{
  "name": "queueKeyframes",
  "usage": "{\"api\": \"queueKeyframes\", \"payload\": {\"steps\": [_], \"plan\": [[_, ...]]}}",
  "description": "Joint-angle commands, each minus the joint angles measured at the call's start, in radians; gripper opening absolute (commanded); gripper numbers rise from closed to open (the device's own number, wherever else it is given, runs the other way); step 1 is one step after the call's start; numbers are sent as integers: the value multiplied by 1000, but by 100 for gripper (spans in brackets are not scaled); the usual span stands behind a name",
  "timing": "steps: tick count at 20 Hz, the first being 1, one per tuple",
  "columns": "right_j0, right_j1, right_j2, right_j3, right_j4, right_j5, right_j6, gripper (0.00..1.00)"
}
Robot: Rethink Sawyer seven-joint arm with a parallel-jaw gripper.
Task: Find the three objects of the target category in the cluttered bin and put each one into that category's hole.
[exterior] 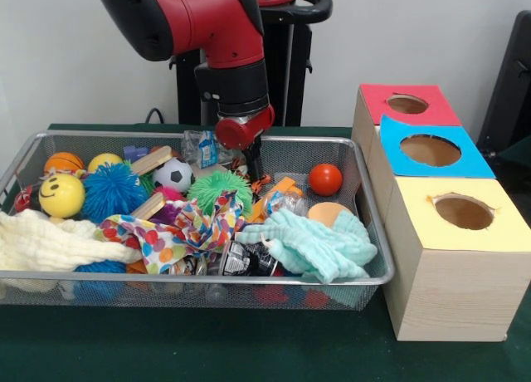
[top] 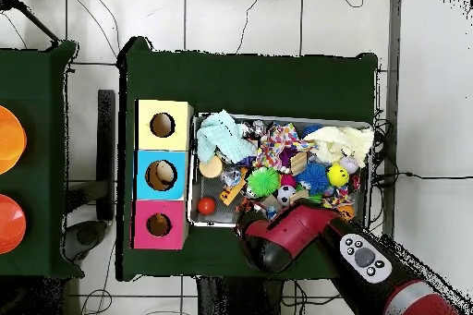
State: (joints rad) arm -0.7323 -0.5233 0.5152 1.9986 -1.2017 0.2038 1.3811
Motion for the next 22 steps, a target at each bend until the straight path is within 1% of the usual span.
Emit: {"api": "queueKeyframes", "payload": {"steps": [1, 6, 10, 14, 20, 22], "plan": [[17, 44, -60, -84, -45, 62, 9, 0], [12, 44, -52, -86, -34, 65, -6, 0], [18, 44, -65, -89, -49, 56, -3, 0], [27, 40, -72, -90, -48, 53, 6, 0], [23, 21, -60, -74, -22, 70, -1, 0], [13, 1, -46, -59, 0, 87, -16, 0]]}}
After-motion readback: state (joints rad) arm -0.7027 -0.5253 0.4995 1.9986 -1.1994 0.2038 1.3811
